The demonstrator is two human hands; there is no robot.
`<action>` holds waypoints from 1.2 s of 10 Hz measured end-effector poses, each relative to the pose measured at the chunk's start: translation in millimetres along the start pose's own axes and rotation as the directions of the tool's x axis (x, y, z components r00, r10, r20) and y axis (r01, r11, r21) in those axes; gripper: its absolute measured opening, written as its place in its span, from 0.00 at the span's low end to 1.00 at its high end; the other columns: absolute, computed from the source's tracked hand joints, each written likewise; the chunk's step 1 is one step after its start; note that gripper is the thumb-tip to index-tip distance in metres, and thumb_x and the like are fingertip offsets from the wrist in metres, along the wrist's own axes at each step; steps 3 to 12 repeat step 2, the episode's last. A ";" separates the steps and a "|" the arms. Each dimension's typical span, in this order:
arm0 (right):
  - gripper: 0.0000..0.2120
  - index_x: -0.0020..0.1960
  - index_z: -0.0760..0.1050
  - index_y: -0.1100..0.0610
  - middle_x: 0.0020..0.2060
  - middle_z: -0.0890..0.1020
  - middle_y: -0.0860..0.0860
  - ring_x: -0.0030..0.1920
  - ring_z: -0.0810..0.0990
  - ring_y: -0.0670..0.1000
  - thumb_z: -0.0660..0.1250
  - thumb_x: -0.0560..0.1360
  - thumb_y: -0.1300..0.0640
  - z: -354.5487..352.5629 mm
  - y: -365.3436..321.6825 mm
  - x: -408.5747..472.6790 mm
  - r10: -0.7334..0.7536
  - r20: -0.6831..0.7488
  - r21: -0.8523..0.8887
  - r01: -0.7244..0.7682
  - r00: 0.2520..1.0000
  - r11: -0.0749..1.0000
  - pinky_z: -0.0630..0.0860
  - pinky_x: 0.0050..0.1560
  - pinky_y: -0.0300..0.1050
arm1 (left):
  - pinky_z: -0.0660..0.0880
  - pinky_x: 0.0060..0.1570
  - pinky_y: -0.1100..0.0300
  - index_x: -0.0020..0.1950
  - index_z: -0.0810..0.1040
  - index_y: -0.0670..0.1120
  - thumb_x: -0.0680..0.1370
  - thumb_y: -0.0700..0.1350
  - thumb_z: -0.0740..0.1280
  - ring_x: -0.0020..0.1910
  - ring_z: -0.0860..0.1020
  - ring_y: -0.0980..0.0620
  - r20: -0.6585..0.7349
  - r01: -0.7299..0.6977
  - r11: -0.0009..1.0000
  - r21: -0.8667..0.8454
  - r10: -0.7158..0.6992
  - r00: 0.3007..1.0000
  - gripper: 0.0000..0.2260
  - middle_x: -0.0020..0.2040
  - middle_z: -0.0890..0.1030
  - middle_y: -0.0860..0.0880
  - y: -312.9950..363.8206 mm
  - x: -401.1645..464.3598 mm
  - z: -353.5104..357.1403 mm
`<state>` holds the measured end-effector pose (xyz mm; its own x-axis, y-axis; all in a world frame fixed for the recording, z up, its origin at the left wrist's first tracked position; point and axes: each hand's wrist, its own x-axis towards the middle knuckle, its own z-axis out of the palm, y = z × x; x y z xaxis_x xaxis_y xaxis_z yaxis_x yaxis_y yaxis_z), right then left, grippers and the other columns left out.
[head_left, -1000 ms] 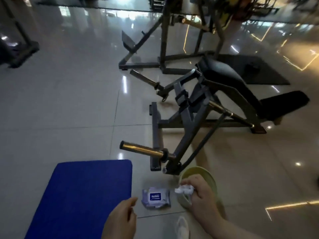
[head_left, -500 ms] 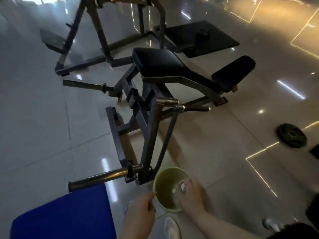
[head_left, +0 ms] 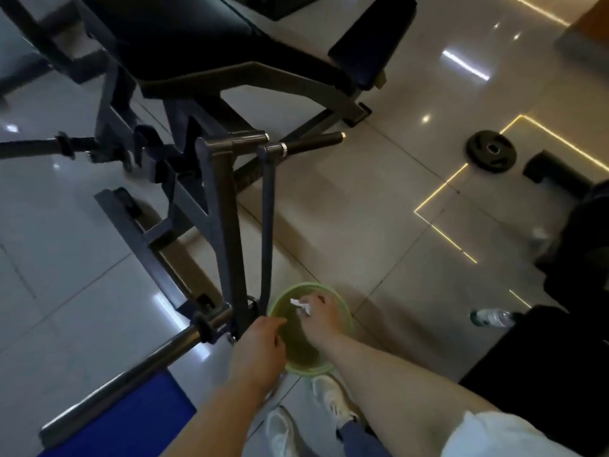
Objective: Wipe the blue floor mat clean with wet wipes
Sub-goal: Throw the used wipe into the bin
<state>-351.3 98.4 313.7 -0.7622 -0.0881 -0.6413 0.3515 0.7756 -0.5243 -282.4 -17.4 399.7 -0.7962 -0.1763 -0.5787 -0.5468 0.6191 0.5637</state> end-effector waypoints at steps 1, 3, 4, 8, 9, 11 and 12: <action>0.26 0.70 0.66 0.41 0.73 0.57 0.48 0.70 0.64 0.56 0.66 0.72 0.46 17.8 10.8 21.3 0.114 0.134 0.036 -0.120 0.984 0.992 0.63 0.69 0.62 | 0.71 0.46 0.66 0.58 0.73 0.56 0.82 0.43 0.58 0.45 0.75 0.61 0.044 -0.012 1.000 0.013 0.011 0.999 0.10 0.49 0.73 0.56 -11.8 11.4 3.4; 0.26 0.70 0.67 0.43 0.72 0.64 0.50 0.68 0.68 0.56 0.64 0.73 0.50 30.1 25.9 49.6 0.195 0.092 0.150 -0.208 0.976 0.967 0.67 0.67 0.56 | 0.70 0.42 0.69 0.62 0.74 0.53 0.82 0.42 0.57 0.45 0.74 0.61 0.065 0.026 1.000 -0.006 -0.025 0.998 0.12 0.48 0.73 0.57 -18.6 30.8 7.0; 0.26 0.70 0.67 0.43 0.72 0.64 0.50 0.68 0.68 0.56 0.64 0.73 0.50 30.1 25.9 49.6 0.195 0.092 0.150 -0.208 0.976 0.967 0.67 0.67 0.56 | 0.70 0.42 0.69 0.62 0.74 0.53 0.82 0.42 0.57 0.45 0.74 0.61 0.065 0.026 1.000 -0.006 -0.025 0.998 0.12 0.48 0.73 0.57 -18.6 30.8 7.0; 0.26 0.70 0.67 0.43 0.72 0.64 0.50 0.68 0.68 0.56 0.64 0.73 0.50 30.1 25.9 49.6 0.195 0.092 0.150 -0.208 0.976 0.967 0.67 0.67 0.56 | 0.70 0.42 0.69 0.62 0.74 0.53 0.82 0.42 0.57 0.45 0.74 0.61 0.065 0.026 1.000 -0.006 -0.025 0.998 0.12 0.48 0.73 0.57 -18.6 30.8 7.0; 0.26 0.70 0.67 0.43 0.72 0.64 0.50 0.68 0.68 0.56 0.64 0.73 0.50 30.1 25.9 49.6 0.195 0.092 0.150 -0.208 0.976 0.967 0.67 0.67 0.56 | 0.70 0.42 0.69 0.62 0.74 0.53 0.82 0.42 0.57 0.45 0.74 0.61 0.065 0.026 1.000 -0.006 -0.025 0.998 0.12 0.48 0.73 0.57 -18.6 30.8 7.0; 0.26 0.70 0.67 0.43 0.72 0.64 0.50 0.68 0.68 0.56 0.64 0.73 0.50 30.1 25.9 49.6 0.195 0.092 0.150 -0.208 0.976 0.967 0.67 0.67 0.56 | 0.70 0.42 0.69 0.62 0.74 0.53 0.82 0.42 0.57 0.45 0.74 0.61 0.065 0.026 1.000 -0.006 -0.025 0.998 0.12 0.48 0.73 0.57 -18.6 30.8 7.0; 0.26 0.70 0.67 0.43 0.72 0.64 0.50 0.68 0.68 0.56 0.64 0.73 0.50 30.1 25.9 49.6 0.195 0.092 0.150 -0.208 0.976 0.967 0.67 0.67 0.56 | 0.70 0.42 0.69 0.62 0.74 0.53 0.82 0.42 0.57 0.45 0.74 0.61 0.065 0.026 1.000 -0.006 -0.025 0.998 0.12 0.48 0.73 0.57 -18.6 30.8 7.0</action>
